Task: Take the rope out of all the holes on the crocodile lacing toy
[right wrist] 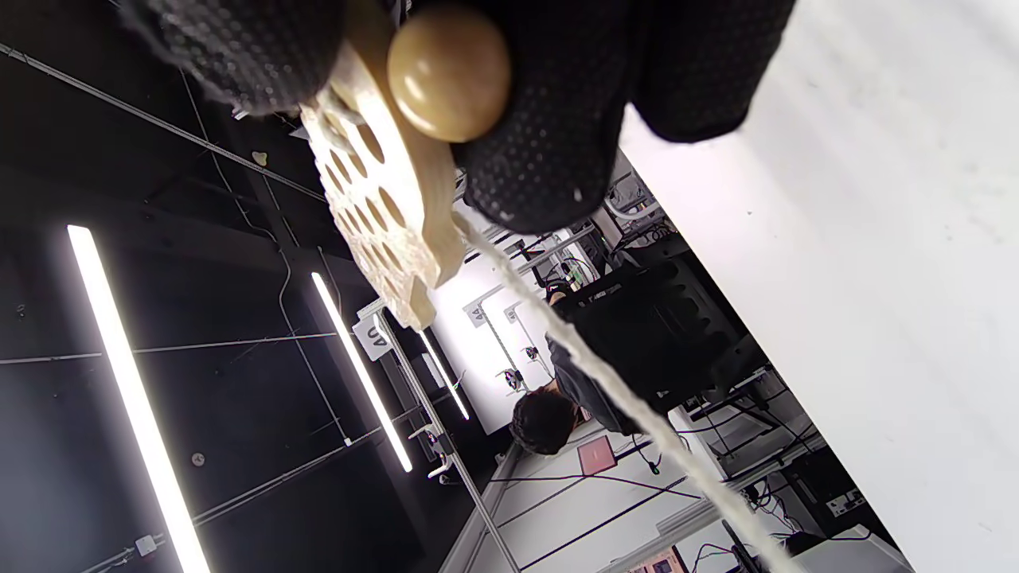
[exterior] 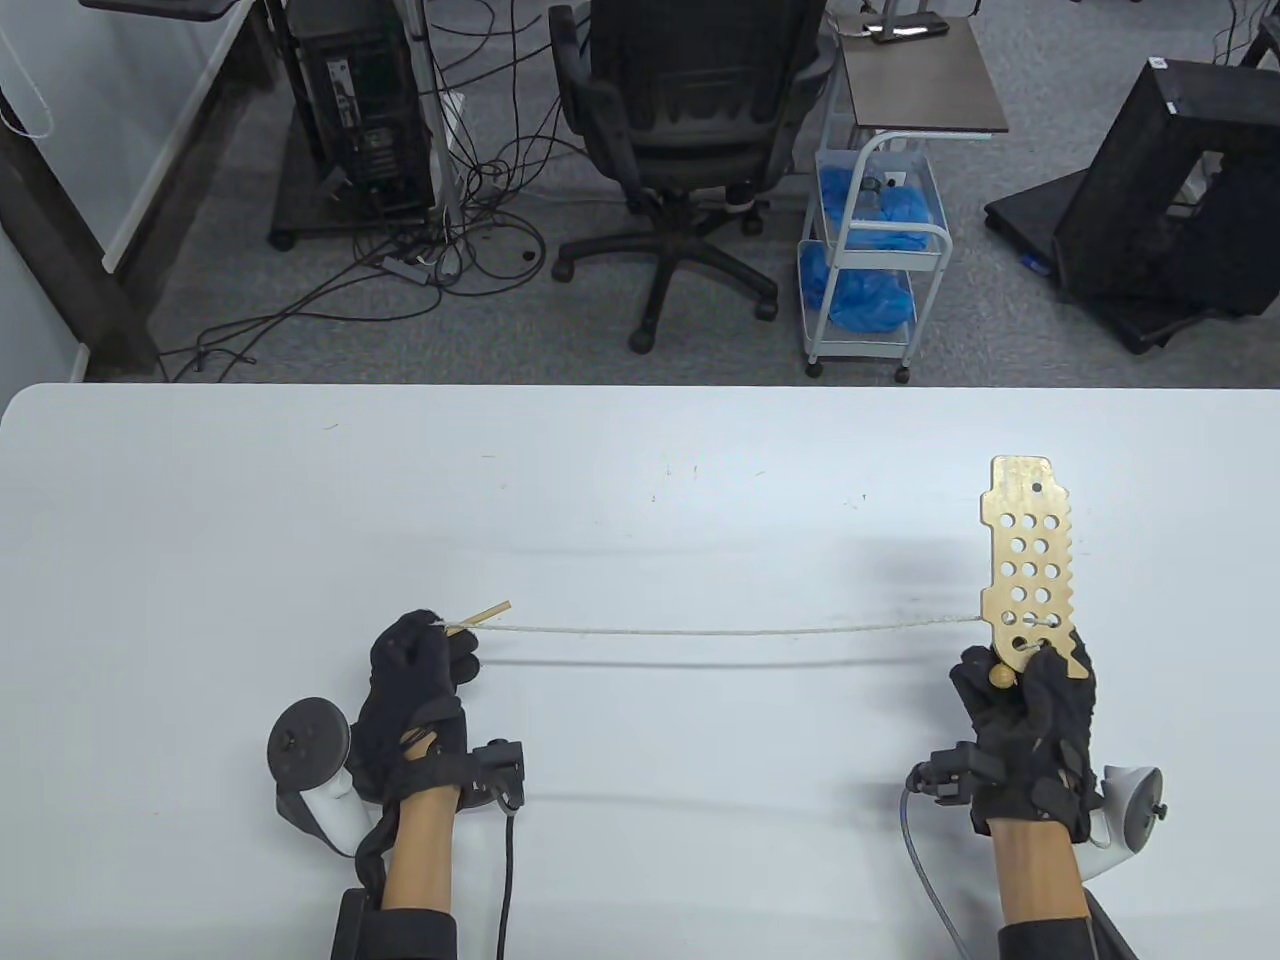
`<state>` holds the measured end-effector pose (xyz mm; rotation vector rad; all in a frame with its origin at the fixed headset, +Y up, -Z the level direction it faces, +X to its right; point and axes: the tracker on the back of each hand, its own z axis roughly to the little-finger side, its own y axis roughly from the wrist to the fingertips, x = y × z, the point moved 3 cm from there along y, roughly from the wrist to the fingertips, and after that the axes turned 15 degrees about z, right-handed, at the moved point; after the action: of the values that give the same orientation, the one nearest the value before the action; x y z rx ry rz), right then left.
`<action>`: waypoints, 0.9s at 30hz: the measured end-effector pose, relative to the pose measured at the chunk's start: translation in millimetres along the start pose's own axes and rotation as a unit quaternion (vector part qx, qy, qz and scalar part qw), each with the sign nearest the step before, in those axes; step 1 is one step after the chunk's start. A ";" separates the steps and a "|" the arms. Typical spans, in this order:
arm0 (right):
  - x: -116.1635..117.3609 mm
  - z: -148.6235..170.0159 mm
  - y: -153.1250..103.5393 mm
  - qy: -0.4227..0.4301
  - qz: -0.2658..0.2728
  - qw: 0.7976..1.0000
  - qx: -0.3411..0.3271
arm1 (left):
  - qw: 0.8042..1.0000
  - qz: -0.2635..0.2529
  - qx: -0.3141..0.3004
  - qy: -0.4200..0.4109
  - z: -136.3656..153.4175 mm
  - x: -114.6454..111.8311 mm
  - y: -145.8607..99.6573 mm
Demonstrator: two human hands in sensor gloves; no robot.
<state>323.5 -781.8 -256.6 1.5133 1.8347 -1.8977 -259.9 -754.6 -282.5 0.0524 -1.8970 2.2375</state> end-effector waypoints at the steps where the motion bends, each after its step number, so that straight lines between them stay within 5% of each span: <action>1: 0.4 -0.1 -0.4 -0.001 -0.001 1.000 -0.001 | 1.000 0.000 -0.002 0.004 -1.4 -0.8 -0.3; 21: -6.9 2.7 0.0 0.046 0.029 0.998 0.031 | 1.000 -0.017 0.015 -0.009 4.9 8.0 -0.5; 27: 6.5 3.9 -3.9 0.028 -0.016 0.999 0.024 | 1.000 0.016 0.003 -0.007 0.9 -6.3 3.2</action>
<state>315.5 -780.4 -259.1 1.5771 1.8607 -1.9473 -254.4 -756.8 -286.4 0.0394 -1.9110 2.2688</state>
